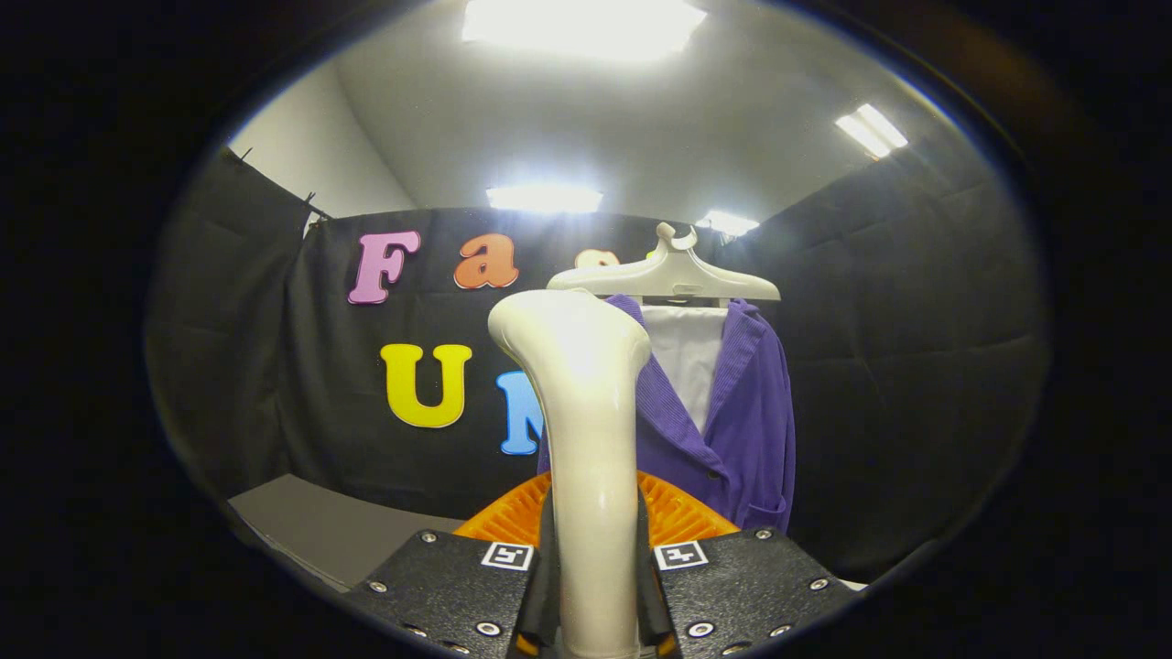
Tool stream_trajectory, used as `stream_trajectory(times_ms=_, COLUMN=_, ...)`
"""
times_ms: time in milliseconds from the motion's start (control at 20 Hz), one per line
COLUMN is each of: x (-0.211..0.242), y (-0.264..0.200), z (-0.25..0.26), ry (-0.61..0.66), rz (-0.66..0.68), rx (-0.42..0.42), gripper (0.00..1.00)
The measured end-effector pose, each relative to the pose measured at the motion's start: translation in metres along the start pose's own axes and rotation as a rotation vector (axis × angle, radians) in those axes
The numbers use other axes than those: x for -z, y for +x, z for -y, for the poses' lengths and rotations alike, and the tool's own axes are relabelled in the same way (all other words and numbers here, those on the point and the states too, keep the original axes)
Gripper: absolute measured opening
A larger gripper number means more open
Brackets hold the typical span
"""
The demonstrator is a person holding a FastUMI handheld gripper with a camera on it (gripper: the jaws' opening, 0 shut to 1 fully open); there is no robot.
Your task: Iron the clothes twice with a garment steamer, once on the left side and once on the right side.
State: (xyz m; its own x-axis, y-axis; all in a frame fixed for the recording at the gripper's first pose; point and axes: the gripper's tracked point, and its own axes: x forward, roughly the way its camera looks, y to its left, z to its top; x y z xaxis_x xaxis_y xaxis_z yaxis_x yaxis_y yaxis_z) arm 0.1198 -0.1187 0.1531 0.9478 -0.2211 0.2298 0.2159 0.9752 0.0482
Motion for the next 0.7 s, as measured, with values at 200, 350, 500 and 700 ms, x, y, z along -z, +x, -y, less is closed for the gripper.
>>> stream_trajectory(times_ms=200, x=0.001, y=0.024, z=0.004, ry=0.002, rz=0.000, rx=0.047, gripper=0.33)
stream_trajectory(times_ms=350, x=0.003, y=0.040, z=0.012, ry=0.021, rz=0.005, rx=0.081, gripper=0.33)
stream_trajectory(times_ms=500, x=0.009, y=0.059, z=0.022, ry=0.019, rz=0.002, rx=0.116, gripper=0.33)
stream_trajectory(times_ms=700, x=0.023, y=0.085, z=0.038, ry=0.033, rz=-0.008, rx=0.155, gripper=0.33)
